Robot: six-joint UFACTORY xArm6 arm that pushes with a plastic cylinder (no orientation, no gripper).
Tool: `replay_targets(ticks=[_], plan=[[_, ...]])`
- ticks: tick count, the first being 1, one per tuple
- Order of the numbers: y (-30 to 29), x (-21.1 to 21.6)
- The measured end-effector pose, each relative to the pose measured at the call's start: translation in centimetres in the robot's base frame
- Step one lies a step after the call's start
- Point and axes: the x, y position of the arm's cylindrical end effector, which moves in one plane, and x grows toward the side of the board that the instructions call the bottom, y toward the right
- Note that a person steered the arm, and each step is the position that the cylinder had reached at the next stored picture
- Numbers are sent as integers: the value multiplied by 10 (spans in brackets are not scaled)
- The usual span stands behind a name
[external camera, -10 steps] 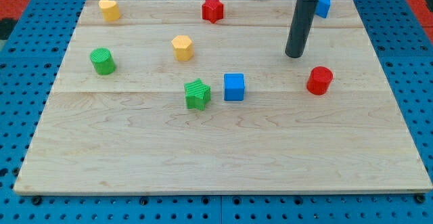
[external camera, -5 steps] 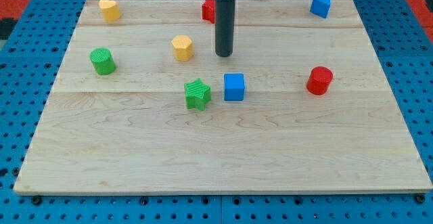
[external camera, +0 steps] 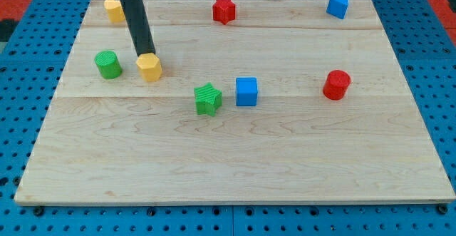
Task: Slide the yellow hexagon towards the bottom left
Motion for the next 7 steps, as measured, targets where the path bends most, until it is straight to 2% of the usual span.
replay_targets(ticks=[2,4,5,7], plan=[[0,4],[-21,-9],[23,15],[27,73]])
